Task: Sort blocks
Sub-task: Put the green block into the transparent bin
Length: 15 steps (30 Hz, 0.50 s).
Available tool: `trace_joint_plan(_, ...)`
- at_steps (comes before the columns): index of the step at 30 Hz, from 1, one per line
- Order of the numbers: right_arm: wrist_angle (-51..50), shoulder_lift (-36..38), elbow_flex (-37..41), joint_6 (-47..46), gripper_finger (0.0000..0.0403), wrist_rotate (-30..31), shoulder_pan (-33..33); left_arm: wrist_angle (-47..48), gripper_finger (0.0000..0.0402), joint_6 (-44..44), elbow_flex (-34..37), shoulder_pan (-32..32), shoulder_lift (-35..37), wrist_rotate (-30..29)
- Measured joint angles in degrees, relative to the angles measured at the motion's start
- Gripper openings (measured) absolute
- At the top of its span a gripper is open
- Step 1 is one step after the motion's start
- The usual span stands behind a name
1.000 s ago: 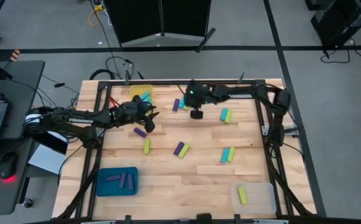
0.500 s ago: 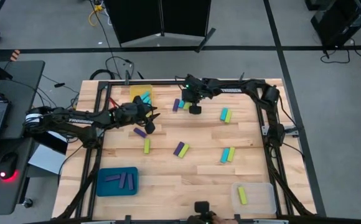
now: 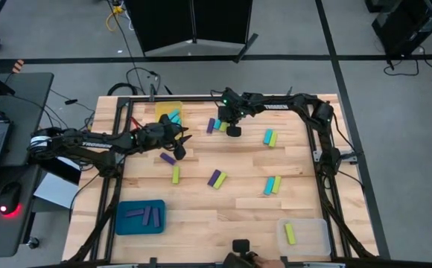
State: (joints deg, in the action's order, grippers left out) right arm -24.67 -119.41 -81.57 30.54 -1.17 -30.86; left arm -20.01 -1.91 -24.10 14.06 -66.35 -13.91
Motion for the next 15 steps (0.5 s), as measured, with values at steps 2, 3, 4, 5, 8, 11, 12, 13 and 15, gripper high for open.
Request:
trace_joint_plan(2,0.73,-0.42,-0.12,-0.02,0.0007,-0.09,-0.31,0.05,0.0163,0.0,0.0,0.0,0.0,0.0)
trace_joint_plan(3,0.3,-0.42,-0.14,-0.3,0.0007,-0.07,-0.38,0.08,0.0163,-0.02,0.0,0.0,0.0,0.0)
trace_joint_plan(4,0.03,-0.42,-0.14,-1.22,0.0007,-0.07,-0.38,0.06,0.0163,-0.08,-0.02,0.0,0.0,0.0)
trace_joint_plan(5,-0.15,-0.38,-0.14,-2.4,0.0007,0.0,-0.38,0.08,0.0163,-0.16,-0.02,0.02,0.0,-0.02)
trace_joint_plan(8,-3.52,0.49,-0.08,-6.82,0.0007,2.01,-0.34,0.04,0.0163,-0.09,-0.04,0.02,0.0,-0.04)
trace_joint_plan(11,-7.81,0.92,-0.16,-14.17,0.0007,3.11,0.04,0.06,0.0163,-0.08,-0.04,0.01,0.0,-0.08)
trace_joint_plan(12,-9.34,1.01,-0.2,-17.01,0.0007,3.17,0.14,0.06,0.0163,-0.08,-0.04,0.01,0.0,-0.09)
trace_joint_plan(13,-10.88,1.05,-0.21,-19.75,0.0008,3.29,0.3,0.05,0.0163,-0.07,-0.04,0.0,0.0,-0.09)
trace_joint_plan(15,-12.89,1.07,-0.25,-23.66,0.0009,3.71,0.94,0.02,0.0163,-0.07,-0.04,0.0,0.0,-0.09)
